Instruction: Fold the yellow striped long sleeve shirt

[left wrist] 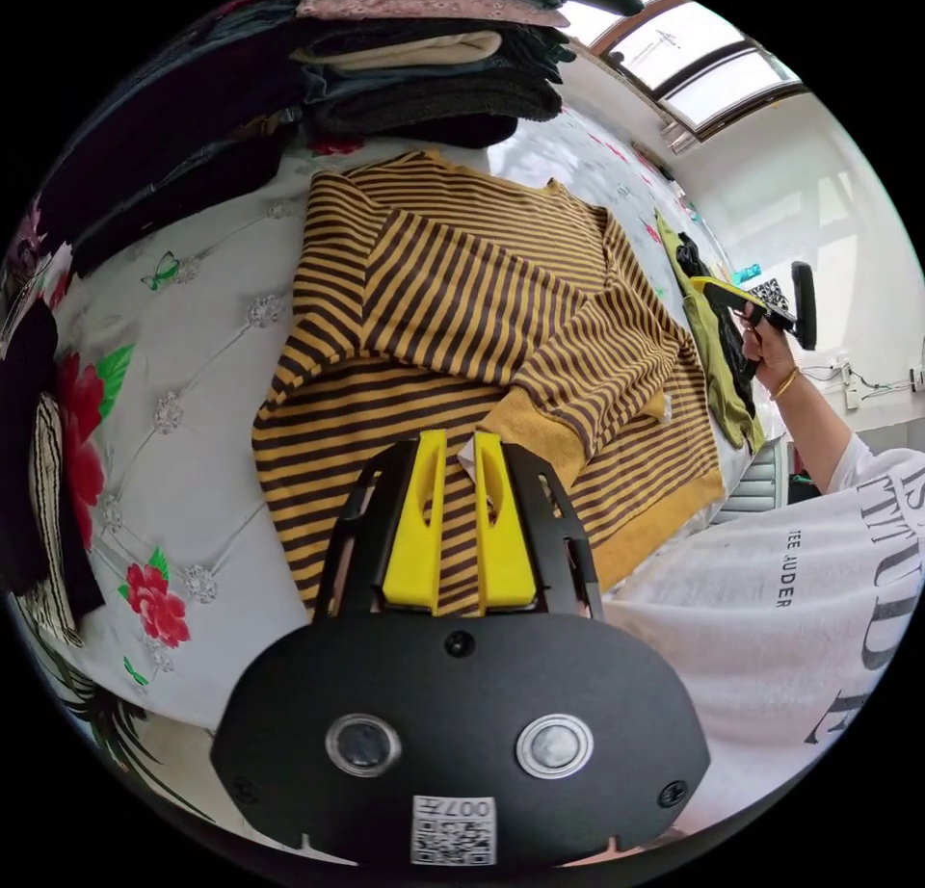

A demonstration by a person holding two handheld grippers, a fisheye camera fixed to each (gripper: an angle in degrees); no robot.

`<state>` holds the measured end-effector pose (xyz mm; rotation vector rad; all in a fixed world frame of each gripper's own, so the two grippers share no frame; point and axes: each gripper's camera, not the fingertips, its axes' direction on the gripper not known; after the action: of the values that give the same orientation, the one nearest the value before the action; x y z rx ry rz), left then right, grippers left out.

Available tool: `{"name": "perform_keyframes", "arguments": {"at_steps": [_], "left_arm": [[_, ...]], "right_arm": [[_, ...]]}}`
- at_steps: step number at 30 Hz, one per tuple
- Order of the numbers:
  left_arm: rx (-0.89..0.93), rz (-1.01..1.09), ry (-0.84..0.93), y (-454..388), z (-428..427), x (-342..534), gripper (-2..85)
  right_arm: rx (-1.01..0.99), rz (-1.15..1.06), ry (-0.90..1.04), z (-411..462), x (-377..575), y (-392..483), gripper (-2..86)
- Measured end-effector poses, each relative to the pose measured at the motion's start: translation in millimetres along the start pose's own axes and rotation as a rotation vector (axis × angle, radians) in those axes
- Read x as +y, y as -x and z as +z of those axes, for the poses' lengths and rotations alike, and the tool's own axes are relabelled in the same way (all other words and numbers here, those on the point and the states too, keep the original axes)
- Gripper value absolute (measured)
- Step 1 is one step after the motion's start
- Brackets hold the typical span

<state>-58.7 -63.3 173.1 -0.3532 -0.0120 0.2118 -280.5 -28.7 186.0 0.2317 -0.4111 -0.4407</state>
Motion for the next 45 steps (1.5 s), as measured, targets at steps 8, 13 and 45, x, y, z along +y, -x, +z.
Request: {"name": "perform_keyframes", "arguments": {"at_steps": [8, 13, 45], "left_arm": [[-0.005, 0.067, 0.103, -29, 37, -31, 6.5], [-0.05, 0.108, 0.118, -44, 46, -40, 6.5], [-0.169, -0.114, 0.258, -56, 1, 144, 0.4]], "right_arm": [[0.148, -0.112, 0.227, 101, -89, -1, 2.4], [0.083, 0.164, 0.119, 60, -97, -108, 0.3], [-0.141, 0.22, 0.457, -104, 220, -98, 1.8]]}}
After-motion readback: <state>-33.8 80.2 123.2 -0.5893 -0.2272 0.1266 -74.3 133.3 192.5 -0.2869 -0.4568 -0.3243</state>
